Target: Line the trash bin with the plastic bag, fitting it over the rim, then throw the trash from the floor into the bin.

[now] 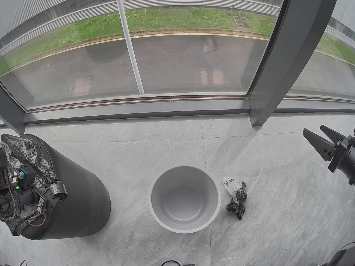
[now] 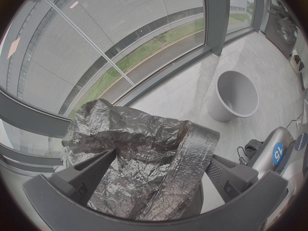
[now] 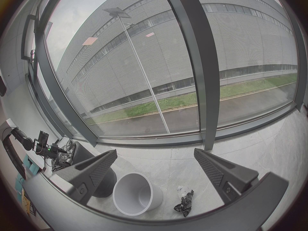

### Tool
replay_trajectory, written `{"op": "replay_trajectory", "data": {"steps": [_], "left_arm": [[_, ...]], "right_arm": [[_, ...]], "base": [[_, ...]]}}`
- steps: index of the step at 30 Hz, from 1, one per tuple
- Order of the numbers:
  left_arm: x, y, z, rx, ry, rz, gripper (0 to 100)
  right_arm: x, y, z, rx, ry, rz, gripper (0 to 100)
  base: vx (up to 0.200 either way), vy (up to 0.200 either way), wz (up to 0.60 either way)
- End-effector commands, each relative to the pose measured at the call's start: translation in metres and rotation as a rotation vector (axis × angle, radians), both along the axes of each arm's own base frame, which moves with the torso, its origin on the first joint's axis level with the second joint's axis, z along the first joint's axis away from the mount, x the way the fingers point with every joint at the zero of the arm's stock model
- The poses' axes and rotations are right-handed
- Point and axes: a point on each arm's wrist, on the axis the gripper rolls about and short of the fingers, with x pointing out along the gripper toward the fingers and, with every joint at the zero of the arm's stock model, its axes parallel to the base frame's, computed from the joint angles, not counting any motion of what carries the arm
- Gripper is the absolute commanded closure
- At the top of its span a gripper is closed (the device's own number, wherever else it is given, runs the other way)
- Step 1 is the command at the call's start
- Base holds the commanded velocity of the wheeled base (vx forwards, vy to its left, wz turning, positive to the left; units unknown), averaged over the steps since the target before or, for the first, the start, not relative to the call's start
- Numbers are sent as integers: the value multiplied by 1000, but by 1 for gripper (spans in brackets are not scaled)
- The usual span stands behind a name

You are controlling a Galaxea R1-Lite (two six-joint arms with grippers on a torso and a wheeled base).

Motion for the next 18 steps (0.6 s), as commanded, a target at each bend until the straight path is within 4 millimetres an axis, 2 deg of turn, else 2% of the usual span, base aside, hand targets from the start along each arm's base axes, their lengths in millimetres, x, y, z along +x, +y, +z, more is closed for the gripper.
{"op": "replay_trajectory", "data": {"steps": [1, 6, 12, 13, 18], "left_arm": [[16, 3, -10, -2, 56, 13, 0], [25, 4, -11, 0, 30, 19, 0], [24, 4, -10, -2, 12, 19, 0], [24, 4, -10, -2, 11, 19, 100], [18, 2, -6, -3, -14, 11, 100]], "right_arm": [[-1, 0, 1, 1, -3, 1, 0], [-1, 0, 1, 2, -5, 1, 0], [-1, 0, 1, 3, -8, 1, 0], [-1, 0, 1, 2, -6, 1, 0], [-1, 0, 2, 3, -9, 1, 0]], "base": [[0, 0, 0], [0, 0, 0], [0, 0, 0], [0, 0, 0], [0, 0, 0]]}}
